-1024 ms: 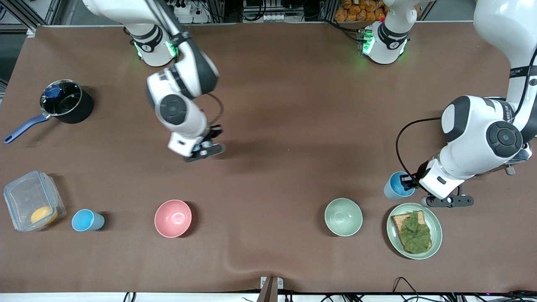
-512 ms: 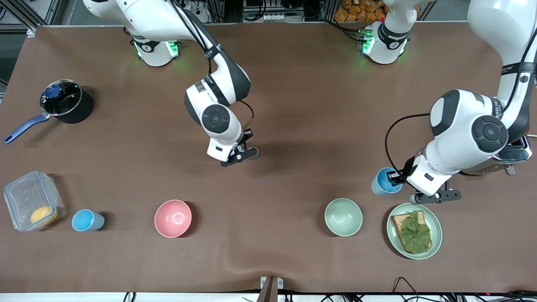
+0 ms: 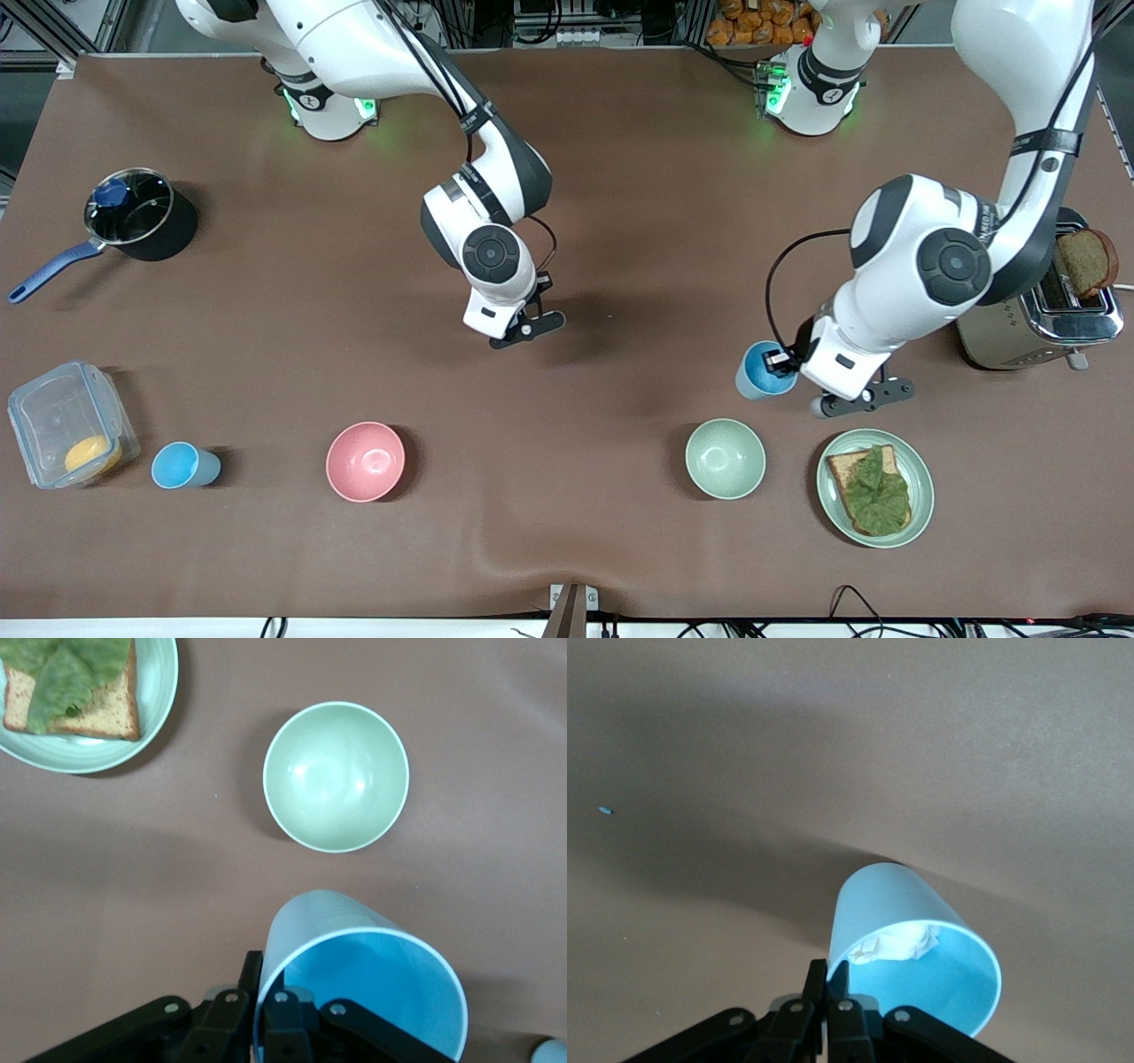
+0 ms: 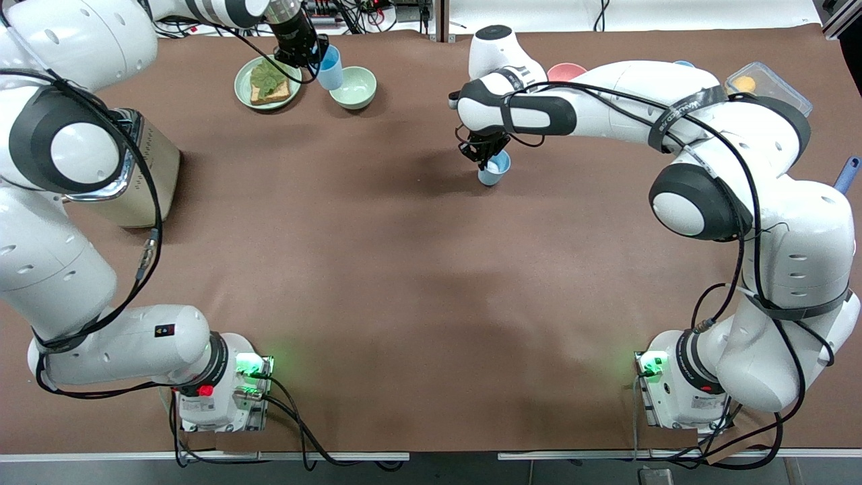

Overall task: Stack blue cups with both arms
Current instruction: 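Set the right cup mid-table while the left gripper carries its cup over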

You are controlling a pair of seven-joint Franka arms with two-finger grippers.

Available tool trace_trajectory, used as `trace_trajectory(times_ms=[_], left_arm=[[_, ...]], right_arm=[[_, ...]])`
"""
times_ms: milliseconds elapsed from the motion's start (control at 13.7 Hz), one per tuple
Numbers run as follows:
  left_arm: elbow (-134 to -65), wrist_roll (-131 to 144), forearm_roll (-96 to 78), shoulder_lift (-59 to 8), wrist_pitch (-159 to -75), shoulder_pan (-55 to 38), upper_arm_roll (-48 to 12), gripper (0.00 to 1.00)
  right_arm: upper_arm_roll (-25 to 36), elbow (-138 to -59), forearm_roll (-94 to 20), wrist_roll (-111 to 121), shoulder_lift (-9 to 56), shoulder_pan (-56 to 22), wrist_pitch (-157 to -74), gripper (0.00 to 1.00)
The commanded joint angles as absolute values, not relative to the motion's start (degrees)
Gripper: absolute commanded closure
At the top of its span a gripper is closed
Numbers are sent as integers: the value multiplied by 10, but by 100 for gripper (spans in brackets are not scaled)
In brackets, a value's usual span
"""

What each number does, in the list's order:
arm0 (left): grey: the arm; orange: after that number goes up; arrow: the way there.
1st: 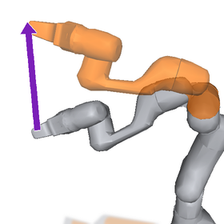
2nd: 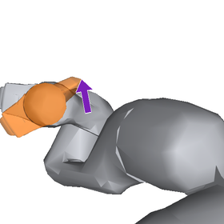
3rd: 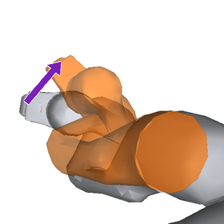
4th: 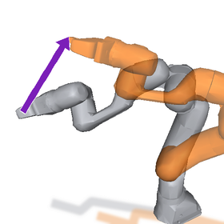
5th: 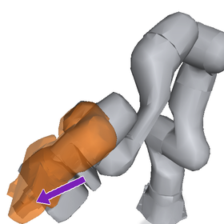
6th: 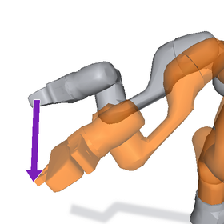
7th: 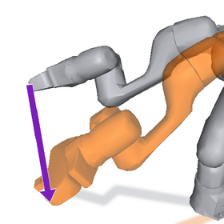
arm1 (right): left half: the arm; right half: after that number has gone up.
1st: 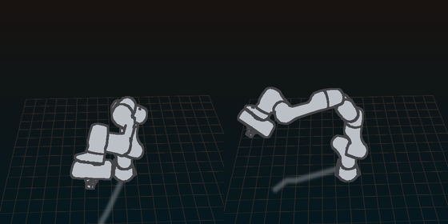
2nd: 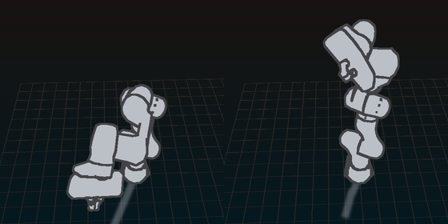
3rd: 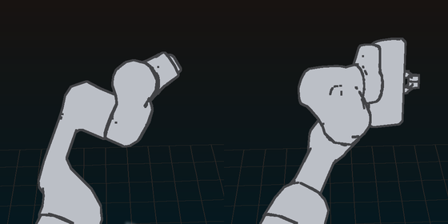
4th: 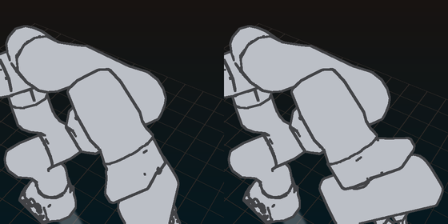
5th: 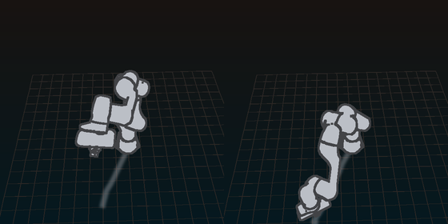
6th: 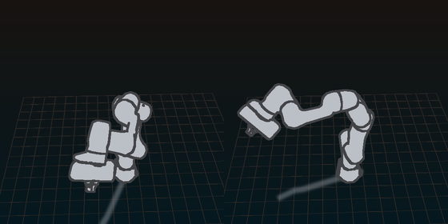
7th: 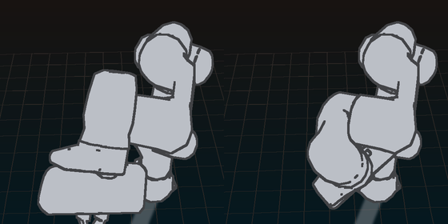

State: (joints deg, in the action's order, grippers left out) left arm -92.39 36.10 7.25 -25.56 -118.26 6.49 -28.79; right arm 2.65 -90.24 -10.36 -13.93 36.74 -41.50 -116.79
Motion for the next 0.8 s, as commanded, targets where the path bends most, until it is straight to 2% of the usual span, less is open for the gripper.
trace_trajectory(times_ms=[0, 220, 439, 732], left_arm=[[-921, 381, 87, -250, -1164, 67, -291, 100], [-920, 386, 87, -250, -1164, 66, -293, 100], [-921, 425, 80, -250, -1164, 51, -305, 100], [-919, 537, 87, -257, -1165, -1, -327, 100]], right_arm=[[34, -885, -114, -148, 377, -425, -1179, 0], [33, -881, -118, -156, 381, -425, -1180, 0], [34, -843, -122, -154, 375, -412, -1172, 0], [36, -800, -127, -149, 369, -374, -1093, 0]])
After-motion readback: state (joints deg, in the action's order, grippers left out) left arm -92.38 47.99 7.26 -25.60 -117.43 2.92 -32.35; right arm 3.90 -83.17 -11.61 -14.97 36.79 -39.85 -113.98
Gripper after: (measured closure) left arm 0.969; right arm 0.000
